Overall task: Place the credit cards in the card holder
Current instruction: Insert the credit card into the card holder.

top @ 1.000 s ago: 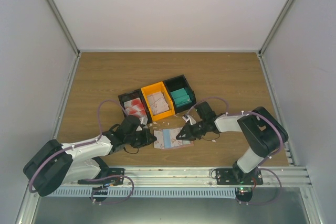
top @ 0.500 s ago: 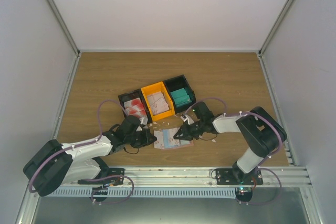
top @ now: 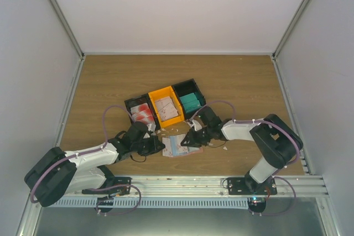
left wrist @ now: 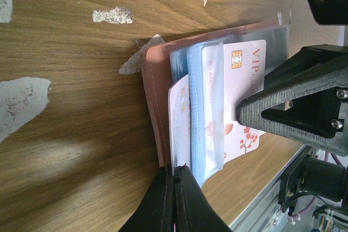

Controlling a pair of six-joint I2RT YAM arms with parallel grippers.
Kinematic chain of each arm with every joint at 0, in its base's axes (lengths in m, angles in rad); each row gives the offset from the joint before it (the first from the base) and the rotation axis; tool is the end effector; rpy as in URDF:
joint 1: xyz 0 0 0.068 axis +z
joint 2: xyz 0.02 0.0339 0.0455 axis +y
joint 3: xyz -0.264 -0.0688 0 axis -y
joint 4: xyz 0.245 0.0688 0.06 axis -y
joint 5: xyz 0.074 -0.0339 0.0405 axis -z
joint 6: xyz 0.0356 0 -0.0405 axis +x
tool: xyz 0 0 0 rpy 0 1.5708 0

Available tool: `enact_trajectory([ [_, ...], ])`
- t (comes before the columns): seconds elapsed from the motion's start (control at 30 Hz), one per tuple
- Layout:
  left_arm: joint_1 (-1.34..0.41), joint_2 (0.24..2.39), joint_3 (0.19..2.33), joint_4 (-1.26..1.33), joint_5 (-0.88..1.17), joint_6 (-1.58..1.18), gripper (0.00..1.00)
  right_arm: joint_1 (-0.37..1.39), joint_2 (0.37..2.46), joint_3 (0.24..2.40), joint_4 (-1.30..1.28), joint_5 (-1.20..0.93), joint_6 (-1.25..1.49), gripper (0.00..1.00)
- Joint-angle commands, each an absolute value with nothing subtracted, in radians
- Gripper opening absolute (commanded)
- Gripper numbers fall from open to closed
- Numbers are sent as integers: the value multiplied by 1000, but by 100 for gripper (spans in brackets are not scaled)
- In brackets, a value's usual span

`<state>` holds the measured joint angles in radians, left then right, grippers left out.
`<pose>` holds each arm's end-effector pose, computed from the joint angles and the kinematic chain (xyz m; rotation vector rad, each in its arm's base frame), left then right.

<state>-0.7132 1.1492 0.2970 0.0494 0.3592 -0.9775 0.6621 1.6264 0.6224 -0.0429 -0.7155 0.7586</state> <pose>0.1378 -0.1357 0.1323 -0.1573 2.6673 -1.1266 0.1965 0.1827 0.1153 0.1441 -2.7880 -1.2729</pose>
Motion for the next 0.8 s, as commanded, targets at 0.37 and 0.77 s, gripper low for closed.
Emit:
enact_trajectory([
  [0.37, -726, 1161, 294, 46, 364, -943, 0, 719, 1596, 684, -137, -574, 752, 30],
  [0.77, -726, 1077, 320, -104, 291, -929, 0, 727, 1499, 725, -297, -382, 717, 54],
])
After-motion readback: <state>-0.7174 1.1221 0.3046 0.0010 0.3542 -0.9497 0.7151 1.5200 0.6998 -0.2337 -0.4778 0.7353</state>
